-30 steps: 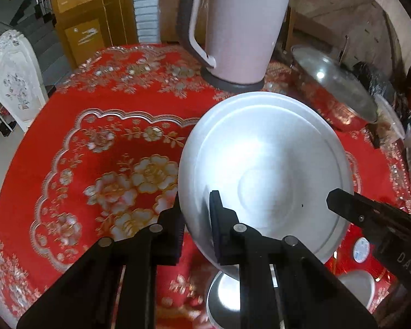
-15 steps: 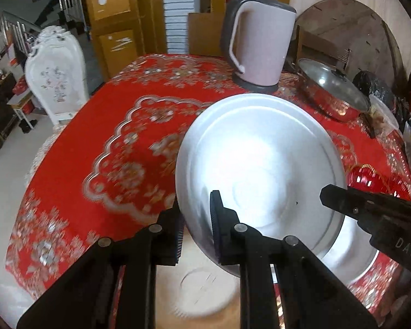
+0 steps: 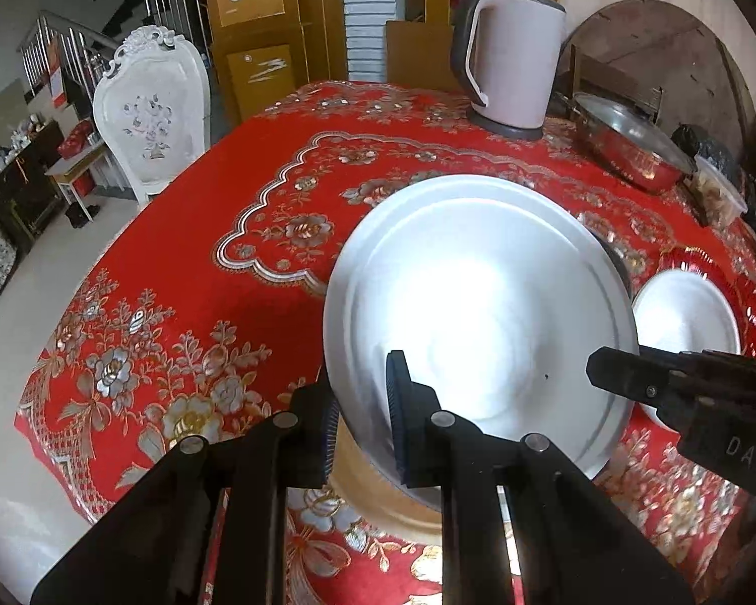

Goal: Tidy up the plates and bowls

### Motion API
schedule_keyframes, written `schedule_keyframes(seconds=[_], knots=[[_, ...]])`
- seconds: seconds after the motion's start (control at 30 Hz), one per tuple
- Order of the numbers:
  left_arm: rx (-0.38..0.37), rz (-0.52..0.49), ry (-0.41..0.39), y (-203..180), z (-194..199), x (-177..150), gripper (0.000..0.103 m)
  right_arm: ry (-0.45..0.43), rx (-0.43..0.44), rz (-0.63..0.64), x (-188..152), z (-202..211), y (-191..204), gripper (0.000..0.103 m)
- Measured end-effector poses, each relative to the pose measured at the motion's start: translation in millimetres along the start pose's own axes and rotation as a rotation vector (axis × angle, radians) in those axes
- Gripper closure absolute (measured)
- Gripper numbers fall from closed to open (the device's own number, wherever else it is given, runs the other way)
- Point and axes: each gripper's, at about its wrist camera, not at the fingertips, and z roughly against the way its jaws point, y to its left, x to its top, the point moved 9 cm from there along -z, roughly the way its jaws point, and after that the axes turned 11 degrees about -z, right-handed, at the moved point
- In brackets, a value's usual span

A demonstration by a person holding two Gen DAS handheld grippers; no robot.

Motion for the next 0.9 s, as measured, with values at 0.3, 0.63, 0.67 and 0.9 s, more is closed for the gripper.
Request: schedule_keyframes(seconds=[0.3, 0.63, 0.67, 0.9], knots=[[0.029, 0.013, -0.001, 4, -9, -12, 0.087, 0.016, -0.032, 0.028, -12, -7, 2, 0.082], [0.072, 0.000, -0.043, 5, -3, -9, 0.086, -0.030, -0.059, 0.051, -10, -1, 5, 0.078], [0.074, 0.001, -0.047, 5, -1, -8, 0.086, -0.034, -0.064, 0.057, -10, 0, 6, 0.078], [0.088, 0.008, -0.081, 8, 10, -4, 0.084, -0.070, -0.069, 0.067, -9, 10, 8, 0.071]])
